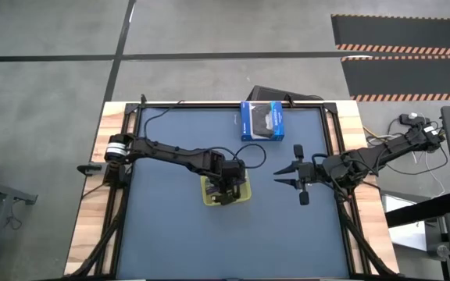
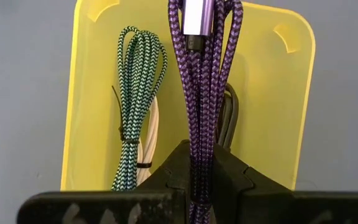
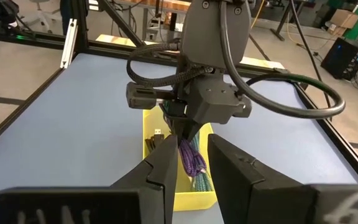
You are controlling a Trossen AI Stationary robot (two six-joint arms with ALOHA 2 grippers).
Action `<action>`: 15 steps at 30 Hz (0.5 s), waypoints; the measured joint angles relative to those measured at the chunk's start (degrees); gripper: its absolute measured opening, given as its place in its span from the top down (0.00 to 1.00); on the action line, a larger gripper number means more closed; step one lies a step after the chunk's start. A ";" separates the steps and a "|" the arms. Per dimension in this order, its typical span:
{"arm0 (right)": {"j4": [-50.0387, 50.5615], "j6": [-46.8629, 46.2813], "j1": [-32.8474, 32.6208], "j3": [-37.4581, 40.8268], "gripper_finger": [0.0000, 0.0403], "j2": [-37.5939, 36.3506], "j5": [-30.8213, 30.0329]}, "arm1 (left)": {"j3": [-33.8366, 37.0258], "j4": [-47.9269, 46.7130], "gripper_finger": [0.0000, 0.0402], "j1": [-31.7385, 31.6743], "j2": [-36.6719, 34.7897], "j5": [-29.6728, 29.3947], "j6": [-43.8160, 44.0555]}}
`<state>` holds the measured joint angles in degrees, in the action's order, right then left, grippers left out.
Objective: Pick and place USB-C Cables
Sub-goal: Put the violet charger cable into the yellow bin
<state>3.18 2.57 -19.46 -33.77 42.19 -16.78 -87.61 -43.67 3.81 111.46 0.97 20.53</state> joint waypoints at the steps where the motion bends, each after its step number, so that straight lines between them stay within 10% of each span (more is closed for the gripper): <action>1: 0.00 0.00 0.00 0.04 0.81 0.00 0.01 | 0.00 0.02 0.95 0.00 0.00 0.00 0.00; 15: 0.00 -0.23 0.00 0.08 0.79 0.00 0.02 | 0.00 -0.06 0.95 0.00 0.00 0.00 0.01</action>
<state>3.18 2.33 -19.46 -33.69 42.19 -16.76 -87.61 -43.72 3.81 111.46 0.97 20.54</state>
